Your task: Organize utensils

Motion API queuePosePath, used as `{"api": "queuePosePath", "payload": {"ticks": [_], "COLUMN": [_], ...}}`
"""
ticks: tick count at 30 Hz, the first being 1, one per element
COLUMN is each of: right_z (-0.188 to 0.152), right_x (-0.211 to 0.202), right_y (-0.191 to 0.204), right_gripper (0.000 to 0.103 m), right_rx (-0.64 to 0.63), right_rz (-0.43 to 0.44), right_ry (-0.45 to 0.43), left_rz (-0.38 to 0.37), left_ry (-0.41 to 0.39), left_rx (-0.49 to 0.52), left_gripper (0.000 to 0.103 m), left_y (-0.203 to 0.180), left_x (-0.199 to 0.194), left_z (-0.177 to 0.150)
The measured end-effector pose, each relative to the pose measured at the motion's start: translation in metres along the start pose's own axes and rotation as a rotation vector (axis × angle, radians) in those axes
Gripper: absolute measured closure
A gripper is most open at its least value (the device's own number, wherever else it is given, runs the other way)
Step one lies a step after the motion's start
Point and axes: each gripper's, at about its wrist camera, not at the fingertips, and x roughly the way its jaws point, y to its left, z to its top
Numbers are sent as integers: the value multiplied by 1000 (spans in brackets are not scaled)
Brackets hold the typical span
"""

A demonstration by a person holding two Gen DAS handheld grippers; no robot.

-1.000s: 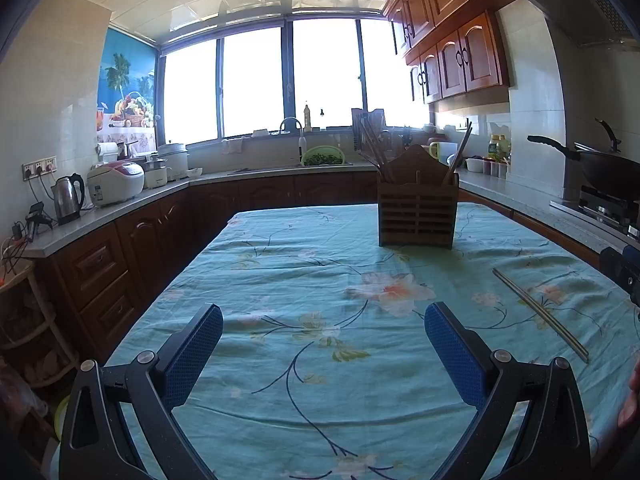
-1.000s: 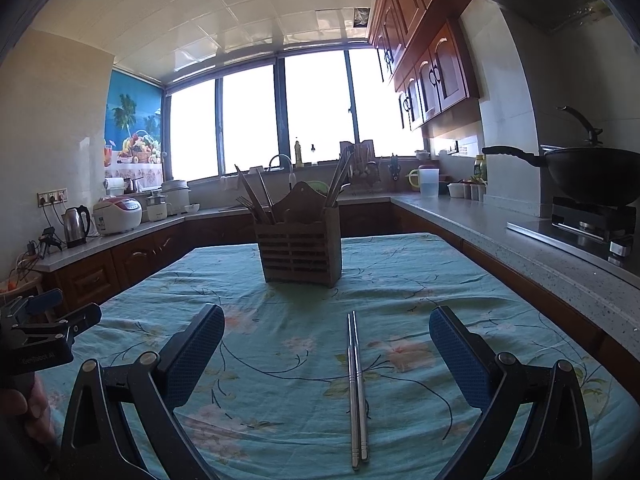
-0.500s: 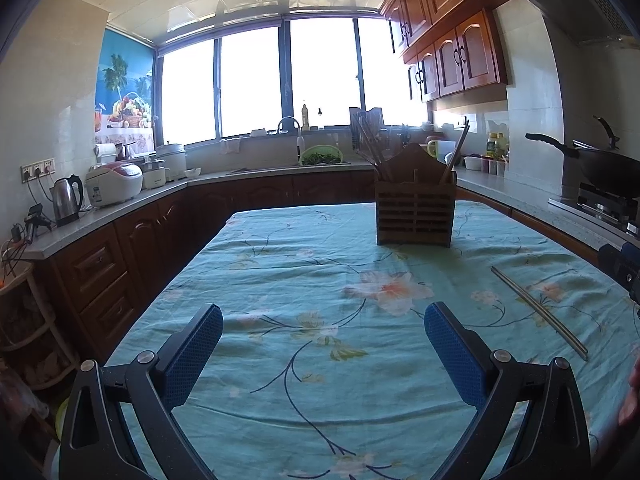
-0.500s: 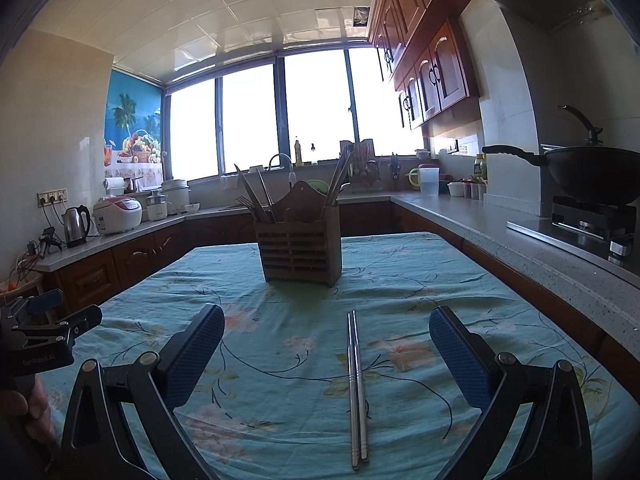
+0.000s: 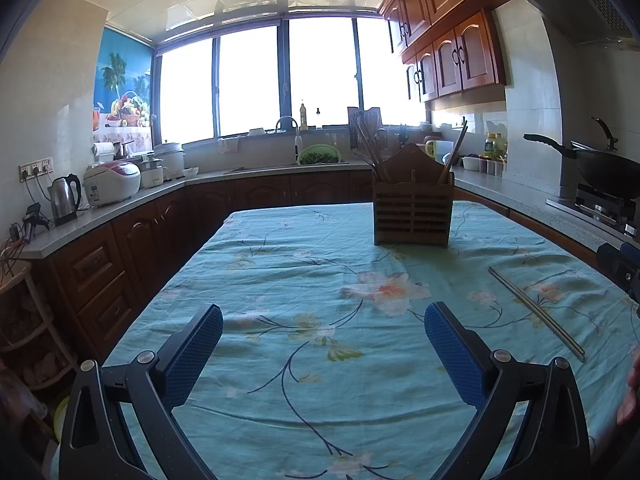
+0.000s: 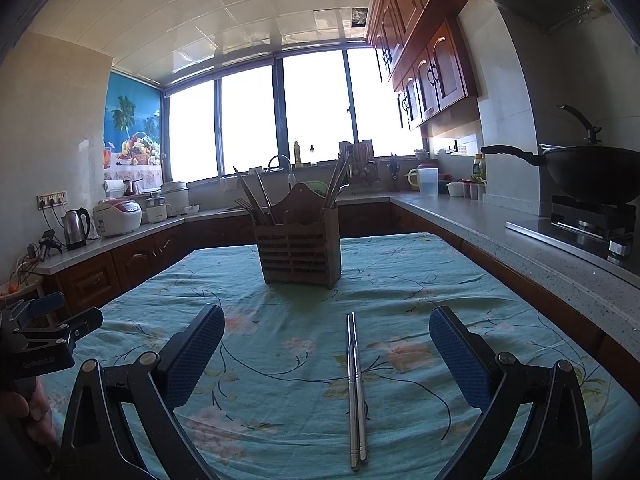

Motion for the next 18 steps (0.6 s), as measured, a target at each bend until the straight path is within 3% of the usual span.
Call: {"api": "queuePosePath", "payload": {"ticks": [18], "right_z": [3], "right_x": [0], "right_y": [0], "right_gripper": [0], "right_rx": [2], "right_rz": [9], "right_ry": [0], "left_rz": [-4], "left_ry": [1], "left_rx": [1], "left_gripper": [1], "left_y": [-3], "left_x": [-1], "left_z": [1]}}
